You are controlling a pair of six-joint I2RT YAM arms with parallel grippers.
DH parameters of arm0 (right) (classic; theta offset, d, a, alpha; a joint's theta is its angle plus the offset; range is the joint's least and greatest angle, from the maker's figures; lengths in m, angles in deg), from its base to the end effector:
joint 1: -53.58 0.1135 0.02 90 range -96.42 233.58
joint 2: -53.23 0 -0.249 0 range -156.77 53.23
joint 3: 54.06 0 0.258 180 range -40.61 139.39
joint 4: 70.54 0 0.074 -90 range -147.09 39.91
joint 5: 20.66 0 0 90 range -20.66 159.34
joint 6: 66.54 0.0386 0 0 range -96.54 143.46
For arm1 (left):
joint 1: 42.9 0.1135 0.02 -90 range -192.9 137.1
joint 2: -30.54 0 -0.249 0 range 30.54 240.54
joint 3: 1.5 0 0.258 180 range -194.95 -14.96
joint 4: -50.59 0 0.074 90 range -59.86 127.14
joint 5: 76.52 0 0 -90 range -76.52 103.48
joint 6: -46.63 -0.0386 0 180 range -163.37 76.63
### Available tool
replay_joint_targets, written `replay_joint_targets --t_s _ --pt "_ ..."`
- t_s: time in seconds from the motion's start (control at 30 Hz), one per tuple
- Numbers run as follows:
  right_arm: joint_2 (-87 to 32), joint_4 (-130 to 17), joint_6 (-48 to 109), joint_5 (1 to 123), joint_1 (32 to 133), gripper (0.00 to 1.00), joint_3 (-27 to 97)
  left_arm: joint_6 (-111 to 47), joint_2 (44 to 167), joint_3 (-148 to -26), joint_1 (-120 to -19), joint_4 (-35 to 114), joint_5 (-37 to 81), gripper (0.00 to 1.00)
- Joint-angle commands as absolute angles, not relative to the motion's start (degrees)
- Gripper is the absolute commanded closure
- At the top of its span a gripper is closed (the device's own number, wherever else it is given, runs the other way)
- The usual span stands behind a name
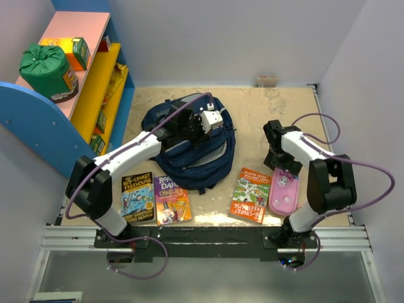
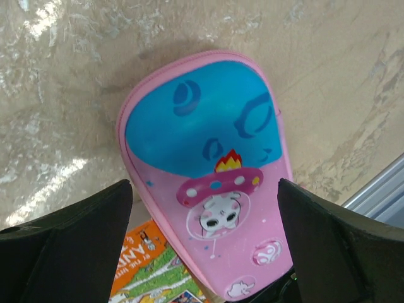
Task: Pack the student bag
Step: Pick up the stationery from the center of the board.
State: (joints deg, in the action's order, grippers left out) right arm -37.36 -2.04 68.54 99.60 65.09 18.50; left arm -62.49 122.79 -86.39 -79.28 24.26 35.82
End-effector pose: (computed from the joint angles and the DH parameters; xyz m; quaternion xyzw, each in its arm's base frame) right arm 0.2728 0.0357 0.1755 0.2862 0.9215 -0.2159 0.1494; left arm 0.2948 -0.2354 0.2684 0.4836 0.7229 -0.2383 0.4320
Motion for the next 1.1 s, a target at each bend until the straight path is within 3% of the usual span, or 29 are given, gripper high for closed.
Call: replay_joint_targets --t_s 0.0,0.33,0.4,0.43,0.5,0.67,0.8,0.9,1.07 --pt "-41.42 -5.14 65.82 98.35 64.48 0.01 20.3 -63.24 119.66 -86.76 -79.2 28.36 39.58 1.0" --pt "-47.76 -11.46 62.48 94.13 64.3 0.04 17.84 -63.33 119.84 -87.29 -79.2 28.09 39.58 1.0" --pt "-46.71 -13.13 62.57 91.41 64.3 0.13 17.66 -63.32 120.1 -87.64 -79.19 27.83 39.49 1.0" --pt "-45.92 -13.84 62.57 90.53 64.21 0.26 17.57 -63.33 120.19 -87.64 -79.2 27.83 39.4 1.0" --pt "-43.55 -15.07 62.83 88.59 64.3 0.41 17.57 -63.15 120.37 -87.73 -79.2 27.92 38.88 1.0" --pt "-41.08 -15.87 63.27 86.57 64.3 0.61 17.66 -62.71 120.8 -87.38 -79.11 28.44 38.35 1.0" --pt "-38.81 -15.25 62.92 86.66 64.21 0.87 18.97 -62.45 120.72 -87.2 -79.19 28.44 38.17 1.0" --pt "-36.17 -14.38 62.48 86.48 64.3 1.0 20.99 -62.45 120.81 -87.38 -79.2 28.44 38.09 1.0" --pt "-25.98 -15.51 60.9 81.13 64.3 1.0 23.28 -62.27 121.16 -87.82 -79.2 27.83 38.17 1.0"
